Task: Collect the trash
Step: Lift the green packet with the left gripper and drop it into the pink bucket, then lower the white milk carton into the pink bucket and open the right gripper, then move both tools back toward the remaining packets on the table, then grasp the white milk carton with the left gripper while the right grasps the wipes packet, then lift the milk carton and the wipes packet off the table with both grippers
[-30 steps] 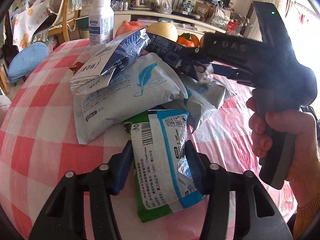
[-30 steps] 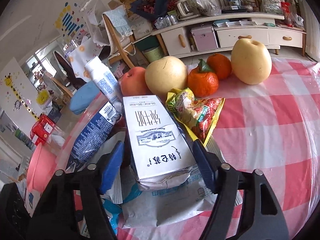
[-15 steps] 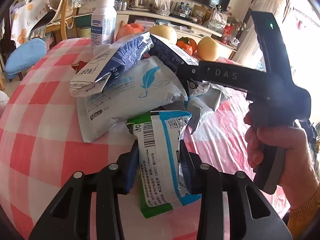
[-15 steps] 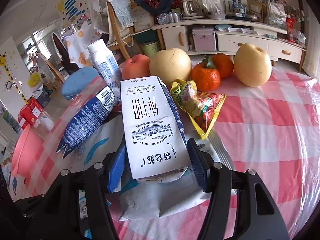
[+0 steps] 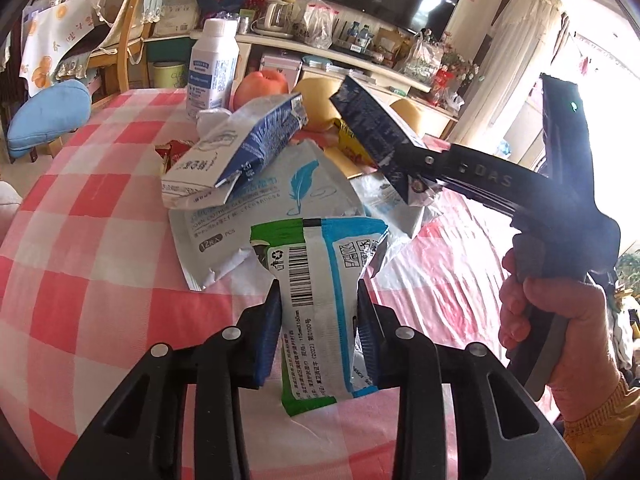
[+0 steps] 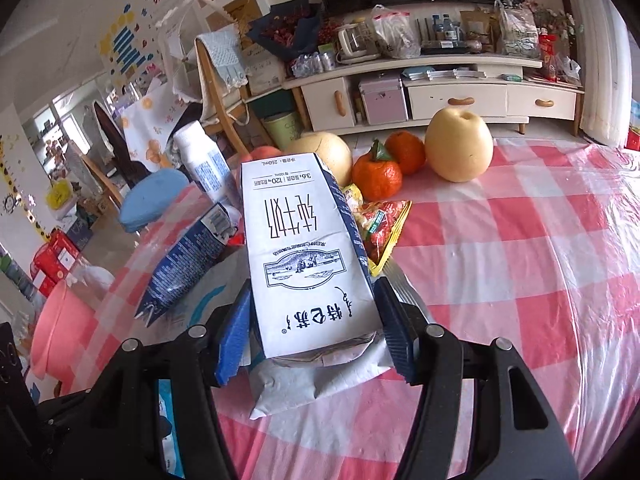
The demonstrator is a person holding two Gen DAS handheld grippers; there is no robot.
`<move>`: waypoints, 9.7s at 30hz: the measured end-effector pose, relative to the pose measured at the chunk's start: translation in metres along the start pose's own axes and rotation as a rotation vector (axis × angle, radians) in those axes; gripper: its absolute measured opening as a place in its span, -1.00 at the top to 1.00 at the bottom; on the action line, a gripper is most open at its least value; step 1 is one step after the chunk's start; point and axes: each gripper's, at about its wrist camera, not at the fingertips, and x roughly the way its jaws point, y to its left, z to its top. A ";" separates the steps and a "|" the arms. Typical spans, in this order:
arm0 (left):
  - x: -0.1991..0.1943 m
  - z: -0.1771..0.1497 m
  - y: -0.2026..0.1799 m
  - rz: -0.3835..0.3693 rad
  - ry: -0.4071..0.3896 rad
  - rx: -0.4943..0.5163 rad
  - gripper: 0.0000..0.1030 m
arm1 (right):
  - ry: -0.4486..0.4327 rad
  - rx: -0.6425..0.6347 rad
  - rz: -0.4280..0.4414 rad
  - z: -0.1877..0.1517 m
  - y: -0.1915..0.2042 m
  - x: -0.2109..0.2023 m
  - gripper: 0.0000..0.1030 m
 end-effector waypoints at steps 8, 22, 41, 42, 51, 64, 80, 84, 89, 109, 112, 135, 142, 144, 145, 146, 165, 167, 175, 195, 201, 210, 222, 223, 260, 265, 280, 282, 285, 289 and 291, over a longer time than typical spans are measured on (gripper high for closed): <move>-0.022 0.005 0.013 -0.026 -0.058 -0.015 0.30 | -0.043 0.028 0.025 -0.006 0.011 -0.025 -0.17; -0.073 0.013 0.066 -0.004 -0.170 -0.106 0.31 | -0.052 -0.007 0.053 -0.026 0.060 -0.043 -0.17; -0.153 0.010 0.175 0.157 -0.344 -0.306 0.31 | -0.007 -0.150 0.202 -0.045 0.190 -0.044 -0.17; -0.159 0.008 0.186 0.175 -0.357 -0.330 0.31 | -0.001 -0.164 0.218 -0.046 0.202 -0.042 -0.17; -0.205 -0.014 0.277 0.365 -0.441 -0.568 0.31 | 0.059 -0.309 0.364 -0.050 0.323 -0.012 -0.18; -0.225 -0.050 0.357 0.560 -0.468 -0.856 -0.37 | 0.162 -0.423 0.423 -0.068 0.439 0.047 -0.46; -0.212 -0.026 0.313 0.500 -0.559 -0.631 -0.86 | 0.080 -0.333 0.227 -0.069 0.349 0.009 -0.81; -0.202 -0.016 0.289 0.460 -0.549 -0.519 -0.86 | 0.083 -0.317 0.197 -0.074 0.327 0.003 -0.81; -0.189 -0.004 0.265 0.421 -0.526 -0.422 -0.86 | 0.075 -0.312 0.175 -0.077 0.309 -0.007 -0.81; -0.141 0.015 0.209 0.371 -0.340 -0.254 -0.86 | 0.025 -0.277 0.108 -0.072 0.246 -0.034 -0.81; -0.135 0.018 0.196 0.381 -0.330 -0.220 -0.86 | 0.013 -0.290 0.089 -0.071 0.239 -0.038 -0.81; -0.095 0.025 0.112 0.311 -0.277 -0.004 -0.86 | -0.023 -0.228 0.046 -0.068 0.163 -0.059 -0.83; -0.086 0.025 0.099 0.294 -0.259 0.023 -0.86 | -0.033 -0.210 0.046 -0.066 0.147 -0.065 -0.83; -0.083 0.025 0.094 0.291 -0.254 0.041 -0.86 | -0.035 -0.199 0.049 -0.065 0.141 -0.067 -0.83; -0.081 0.025 0.091 0.289 -0.250 0.049 -0.86 | -0.036 -0.195 0.049 -0.065 0.139 -0.068 -0.83; -0.078 0.025 0.087 0.286 -0.244 0.061 -0.86 | -0.037 -0.191 0.049 -0.064 0.135 -0.069 -0.83; -0.040 0.032 0.033 0.217 -0.182 0.239 -0.86 | -0.044 -0.070 -0.022 -0.044 0.059 -0.089 -0.83; -0.034 0.037 0.027 0.204 -0.185 0.270 -0.86 | -0.021 -0.022 -0.034 -0.041 0.043 -0.084 -0.83; -0.010 0.060 0.018 0.153 -0.172 0.285 -0.86 | 0.087 0.125 -0.020 -0.039 -0.001 -0.057 -0.83; 0.046 0.097 0.048 0.064 -0.065 0.151 -0.51 | 0.165 0.265 0.055 -0.028 -0.040 0.000 -0.42; 0.053 0.094 0.042 0.058 -0.048 0.158 -0.35 | 0.159 0.266 0.068 -0.029 -0.034 0.008 -0.37; 0.053 0.090 0.037 0.037 -0.038 0.150 -0.28 | 0.098 0.179 0.067 -0.012 -0.023 0.026 -0.37; 0.057 0.080 0.023 0.034 -0.029 0.160 -0.28 | 0.067 0.118 0.123 0.011 -0.024 0.048 -0.10; 0.057 0.079 0.022 0.037 -0.033 0.159 -0.28 | 0.067 0.128 0.133 0.012 -0.024 0.049 -0.06; 0.043 0.056 0.038 0.028 -0.045 -0.022 -0.27 | 0.323 -0.452 -0.141 -0.005 0.030 0.070 -0.84; 0.043 0.056 0.039 0.026 -0.045 -0.024 -0.27 | 0.313 -0.417 -0.081 -0.010 0.040 0.068 -0.85; 0.033 0.055 0.042 0.007 -0.078 -0.036 0.06 | 0.238 -0.377 -0.055 -0.019 0.028 0.068 -0.38; 0.034 0.053 0.043 0.008 -0.077 -0.041 0.06 | 0.223 -0.376 -0.057 -0.020 0.028 0.065 -0.33; 0.034 0.054 0.043 0.001 -0.073 -0.038 0.06 | 0.205 -0.366 -0.063 -0.022 0.029 0.062 -0.24; 0.038 0.054 0.043 0.011 -0.037 -0.013 -0.26 | 0.187 -0.355 -0.072 -0.023 0.029 0.056 -0.17; 0.045 0.054 0.044 0.023 -0.008 -0.001 -0.40 | 0.181 -0.348 -0.078 -0.024 0.028 0.053 -0.15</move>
